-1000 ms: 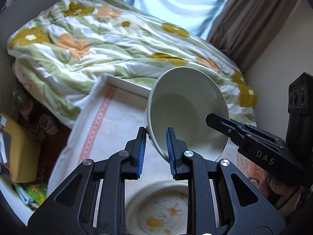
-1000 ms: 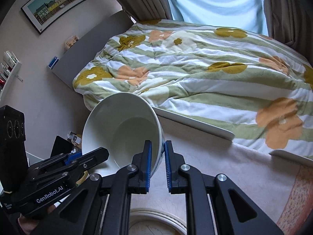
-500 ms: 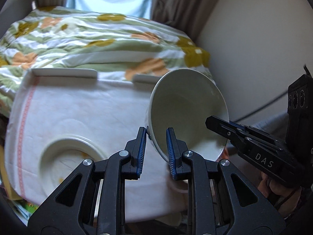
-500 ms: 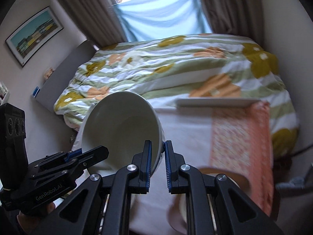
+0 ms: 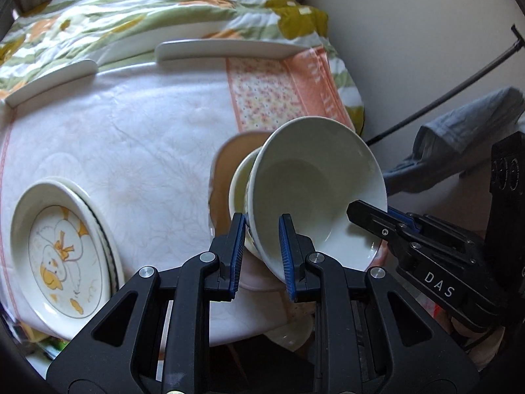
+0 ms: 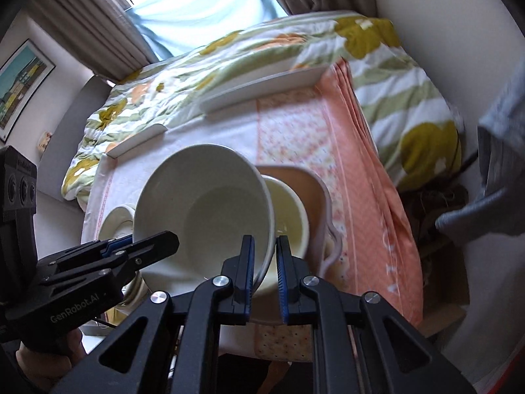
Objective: Organize plates and bowls
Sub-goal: 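Carry the small white bowl and lower it into the cream bowl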
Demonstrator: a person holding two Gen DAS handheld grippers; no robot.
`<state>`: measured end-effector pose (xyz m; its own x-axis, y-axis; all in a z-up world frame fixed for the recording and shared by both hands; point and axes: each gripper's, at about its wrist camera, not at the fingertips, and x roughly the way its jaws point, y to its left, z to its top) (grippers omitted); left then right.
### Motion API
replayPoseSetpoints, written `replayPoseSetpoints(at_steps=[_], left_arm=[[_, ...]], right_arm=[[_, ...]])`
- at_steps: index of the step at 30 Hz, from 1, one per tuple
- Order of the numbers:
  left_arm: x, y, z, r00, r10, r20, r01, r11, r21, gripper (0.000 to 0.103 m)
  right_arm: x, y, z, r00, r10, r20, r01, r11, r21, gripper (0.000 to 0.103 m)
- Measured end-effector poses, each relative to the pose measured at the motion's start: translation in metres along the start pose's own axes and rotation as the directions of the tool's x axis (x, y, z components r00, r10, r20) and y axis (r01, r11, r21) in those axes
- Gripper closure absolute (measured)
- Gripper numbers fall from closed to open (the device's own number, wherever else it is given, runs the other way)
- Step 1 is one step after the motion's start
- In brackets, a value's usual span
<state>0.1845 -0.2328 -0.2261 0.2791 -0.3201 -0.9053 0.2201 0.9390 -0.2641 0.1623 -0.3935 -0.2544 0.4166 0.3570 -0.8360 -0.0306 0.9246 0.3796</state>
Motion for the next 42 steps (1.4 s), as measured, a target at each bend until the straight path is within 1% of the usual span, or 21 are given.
replayPoseSetpoints(at_steps=[3, 9, 15, 22, 25, 26, 31, 34, 36, 40, 42], left_arm=[[0.014, 0.0, 0.002, 0.999, 0.017, -0.036, -0.016, 0.999, 0.028, 0.085], [0.024, 0.001, 0.007, 0.997, 0.059, -0.052, -0.054, 0.994, 0.092, 0.085], [0.032, -0.004, 0.008, 0.992, 0.112, -0.05, -0.102, 0.98, 0.171, 0.085], [0.033, -0.013, 0.004, 0.985, 0.17, -0.022, -0.159, 0.952, 0.26, 0.085], [0.036, -0.019, 0.001, 0.976, 0.219, -0.004, -0.206, 0.925, 0.32, 0.085], [0.037, -0.019, 0.0, 0.974, 0.227, -0.002, -0.213, 0.92, 0.329, 0.085], [0.038, -0.02, 0.0, 0.972, 0.236, 0.007, -0.223, 0.908, 0.354, 0.085], [0.039, -0.021, -0.002, 0.97, 0.243, 0.009, -0.229, 0.902, 0.365, 0.085], [0.036, -0.021, -0.002, 0.969, 0.246, 0.028, -0.239, 0.896, 0.374, 0.085], [0.036, -0.023, -0.002, 0.968, 0.247, 0.031, -0.24, 0.891, 0.384, 0.085], [0.036, -0.022, -0.001, 0.97, 0.242, 0.028, -0.234, 0.895, 0.381, 0.085]], right_arm=[[0.007, -0.008, -0.006, 1.0, -0.02, -0.01, 0.02, 1.0, 0.008, 0.091], [0.015, -0.01, -0.005, 0.999, -0.041, -0.012, 0.041, 0.999, 0.016, 0.091], [0.021, -0.01, -0.007, 0.998, -0.065, -0.02, 0.065, 0.998, 0.023, 0.091], [0.021, -0.007, -0.007, 0.996, -0.086, -0.022, 0.086, 0.996, 0.025, 0.091], [0.021, -0.007, -0.007, 0.996, -0.088, -0.021, 0.089, 0.996, 0.028, 0.091], [0.021, -0.006, -0.007, 0.996, -0.091, -0.021, 0.092, 0.995, 0.031, 0.091], [0.021, -0.005, -0.007, 0.994, -0.109, -0.018, 0.11, 0.993, 0.036, 0.091], [0.02, -0.009, -0.007, 0.995, -0.103, -0.015, 0.104, 0.993, 0.058, 0.09], [0.018, -0.011, -0.007, 0.996, -0.092, -0.006, 0.092, 0.993, 0.068, 0.09], [0.019, -0.011, -0.006, 0.995, -0.097, -0.009, 0.098, 0.993, 0.067, 0.09], [0.019, -0.01, -0.005, 0.995, -0.1, -0.011, 0.101, 0.993, 0.062, 0.09]])
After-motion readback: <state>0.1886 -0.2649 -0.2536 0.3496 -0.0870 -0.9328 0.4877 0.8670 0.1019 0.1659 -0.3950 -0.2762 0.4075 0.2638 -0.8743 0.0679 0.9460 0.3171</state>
